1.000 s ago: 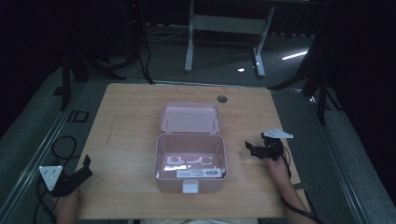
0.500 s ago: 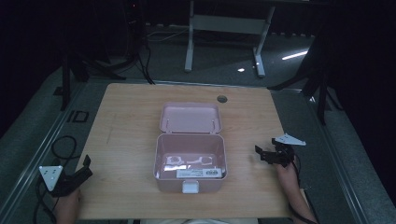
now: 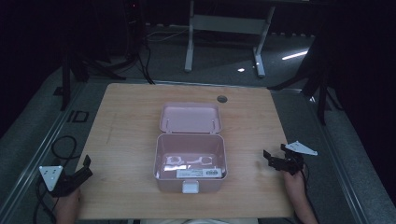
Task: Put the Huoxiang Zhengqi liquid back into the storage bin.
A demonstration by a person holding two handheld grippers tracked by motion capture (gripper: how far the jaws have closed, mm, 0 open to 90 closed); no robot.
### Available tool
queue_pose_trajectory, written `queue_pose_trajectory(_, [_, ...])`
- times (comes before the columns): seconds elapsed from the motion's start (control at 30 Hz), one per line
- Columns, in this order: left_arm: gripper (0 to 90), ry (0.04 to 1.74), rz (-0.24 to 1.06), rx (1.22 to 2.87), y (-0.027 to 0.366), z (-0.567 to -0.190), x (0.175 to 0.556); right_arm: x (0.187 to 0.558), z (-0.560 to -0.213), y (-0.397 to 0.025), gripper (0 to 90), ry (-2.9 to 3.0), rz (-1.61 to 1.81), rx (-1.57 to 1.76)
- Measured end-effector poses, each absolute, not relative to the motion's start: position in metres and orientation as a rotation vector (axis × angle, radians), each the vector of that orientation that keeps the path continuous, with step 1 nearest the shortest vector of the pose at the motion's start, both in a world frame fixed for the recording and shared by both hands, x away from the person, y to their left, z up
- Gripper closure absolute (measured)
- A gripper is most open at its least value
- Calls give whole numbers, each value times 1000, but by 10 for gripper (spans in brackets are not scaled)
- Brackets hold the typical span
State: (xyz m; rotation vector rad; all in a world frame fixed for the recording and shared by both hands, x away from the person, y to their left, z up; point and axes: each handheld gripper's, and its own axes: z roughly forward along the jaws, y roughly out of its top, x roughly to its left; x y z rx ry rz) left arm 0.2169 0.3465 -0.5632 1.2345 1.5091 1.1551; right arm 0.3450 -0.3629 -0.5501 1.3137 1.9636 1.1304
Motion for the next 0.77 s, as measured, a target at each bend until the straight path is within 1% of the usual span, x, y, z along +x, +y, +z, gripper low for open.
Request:
queue_pose_trajectory(0.37, [21,1505,1161,1236,346,-563,217,344,-550,-373,114,1914,1063,1357])
queue_pose_trajectory(0.63, [21,1505,1160,1236,346,-563,216,345,-549,-384,114,1865,1111,1434])
queue_pose_trajectory(0.77, [21,1503,1161,1236,346,-563,216,345,-550,-381,114,1880,1100,1410])
